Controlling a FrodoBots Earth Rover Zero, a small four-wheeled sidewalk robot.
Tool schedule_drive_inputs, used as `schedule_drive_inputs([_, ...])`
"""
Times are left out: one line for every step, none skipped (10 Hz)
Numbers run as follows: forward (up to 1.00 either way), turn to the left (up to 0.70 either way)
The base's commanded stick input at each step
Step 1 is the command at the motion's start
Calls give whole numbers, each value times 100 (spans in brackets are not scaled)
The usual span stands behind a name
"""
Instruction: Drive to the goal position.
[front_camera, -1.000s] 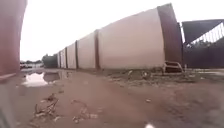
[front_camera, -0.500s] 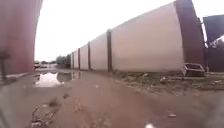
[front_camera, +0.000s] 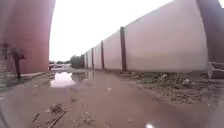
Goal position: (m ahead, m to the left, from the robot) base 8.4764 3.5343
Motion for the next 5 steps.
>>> schedule_drive_inputs([70, 0])
schedule_drive_inputs([70, 0])
schedule_drive_inputs([70, 0])
schedule_drive_inputs([70, 0])
schedule_drive_inputs([70, 0])
